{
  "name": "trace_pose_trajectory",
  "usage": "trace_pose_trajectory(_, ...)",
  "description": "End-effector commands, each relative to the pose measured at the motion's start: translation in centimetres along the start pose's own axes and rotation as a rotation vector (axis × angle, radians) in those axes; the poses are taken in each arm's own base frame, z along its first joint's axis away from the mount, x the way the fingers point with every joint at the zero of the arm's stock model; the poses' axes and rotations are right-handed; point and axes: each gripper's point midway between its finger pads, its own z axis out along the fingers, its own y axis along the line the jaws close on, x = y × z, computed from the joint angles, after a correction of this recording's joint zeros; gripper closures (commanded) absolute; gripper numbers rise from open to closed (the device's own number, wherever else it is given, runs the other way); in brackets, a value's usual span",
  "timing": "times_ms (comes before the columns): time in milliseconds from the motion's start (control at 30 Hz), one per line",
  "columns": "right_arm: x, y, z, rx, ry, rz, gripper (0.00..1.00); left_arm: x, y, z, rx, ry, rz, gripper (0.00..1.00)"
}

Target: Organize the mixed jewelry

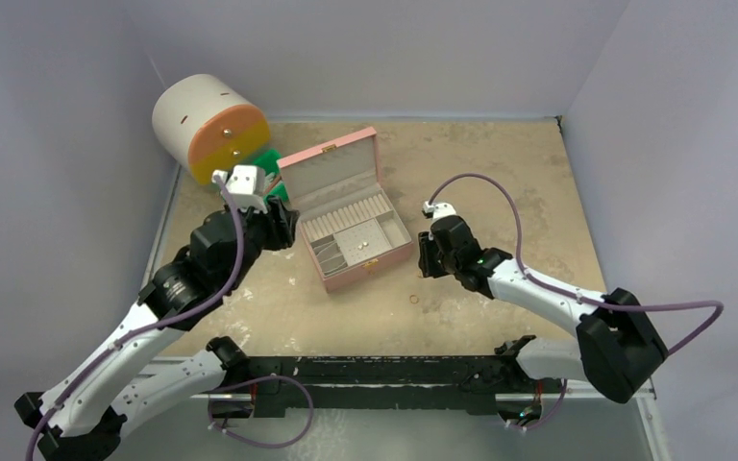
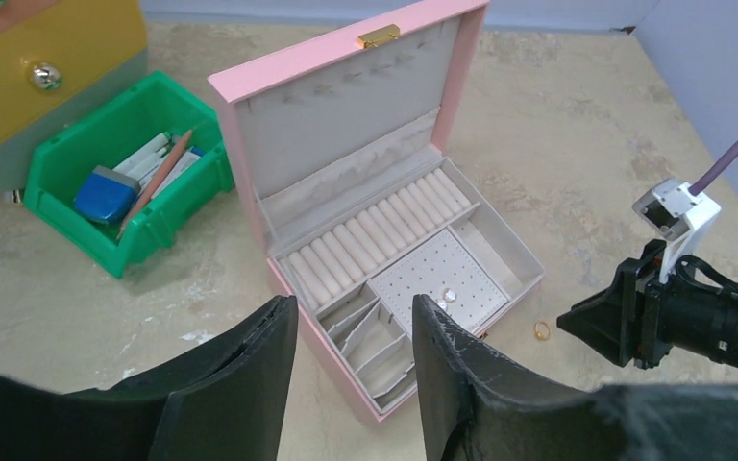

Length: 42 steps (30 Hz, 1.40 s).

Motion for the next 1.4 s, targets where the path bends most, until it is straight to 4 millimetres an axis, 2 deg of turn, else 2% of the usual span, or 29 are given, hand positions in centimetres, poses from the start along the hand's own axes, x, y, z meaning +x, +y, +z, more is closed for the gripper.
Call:
trace_pose_trajectory(0,-1.8,1.6,0.7,-0.078,-0.039,0.010,0.68,-1.5,0.6,-0.7,0.000,-0.118,-0.072,0.51)
trace_pose_trajectory(200,-0.8,1.4,1.6,-0.065,0.004,0.025,0.69,-1.0,1.4,-1.4,-0.006,-0.136,-0.080,0.46)
trace_pose_trajectory(367,0.0,1.2,2.4,-0.054,0.019,0.047,0.71,-0.4,1.7,-1.2,-0.019,-0.119,-0.070,0.45)
trace_pose_trajectory(767,1.3,1.1,2.8,-0.055,0.049,0.060,0.74,-0.2,1.7,-1.1,-0.022,-0.109,-0.061,0.44)
trace_pose_trajectory(1367,2.9,0.4,3.7,-0.026,0.071,0.052,0.82,0.4,1.9,-0.7,-0.042,-0.087,-0.055,0.28)
